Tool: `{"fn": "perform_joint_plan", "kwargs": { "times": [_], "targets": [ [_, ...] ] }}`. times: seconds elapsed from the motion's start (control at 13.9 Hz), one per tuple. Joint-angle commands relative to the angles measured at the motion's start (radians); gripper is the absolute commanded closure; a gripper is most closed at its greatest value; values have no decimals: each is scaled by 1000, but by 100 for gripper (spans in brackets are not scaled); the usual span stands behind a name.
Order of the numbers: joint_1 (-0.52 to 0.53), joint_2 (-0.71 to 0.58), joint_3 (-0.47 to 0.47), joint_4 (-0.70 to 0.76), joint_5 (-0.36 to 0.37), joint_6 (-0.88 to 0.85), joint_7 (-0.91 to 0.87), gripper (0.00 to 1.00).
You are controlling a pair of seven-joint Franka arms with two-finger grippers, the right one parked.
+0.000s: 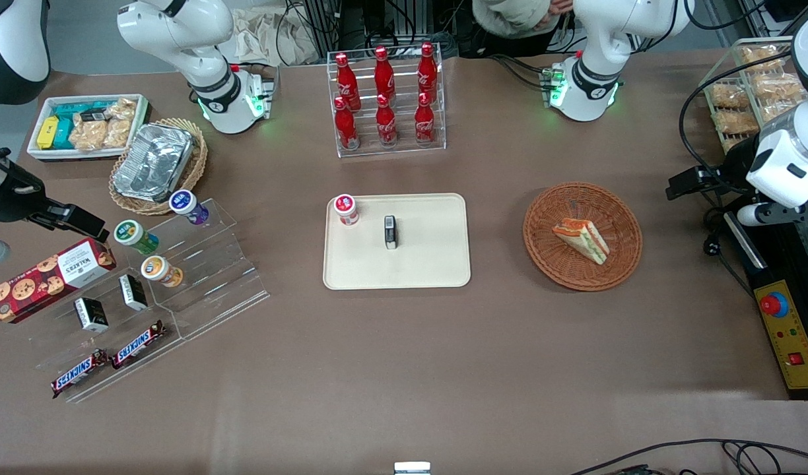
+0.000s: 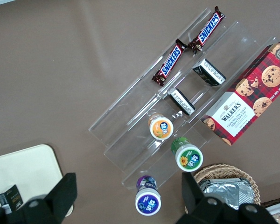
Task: Place sandwich from basket to tray
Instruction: 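Move the left gripper over the sandwich in the wicker basket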
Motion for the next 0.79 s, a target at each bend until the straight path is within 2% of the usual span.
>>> {"fn": "perform_joint_plan", "kwargs": {
  "times": [0.0,0.43,0.72],
  "targets": [
    [-9,10,5,26,5,-8,-15,1],
    [-6,33,5,12,3,-8,-41,1],
    [-58,-3,7,-171,9,153,-197,0]
  ]
}}
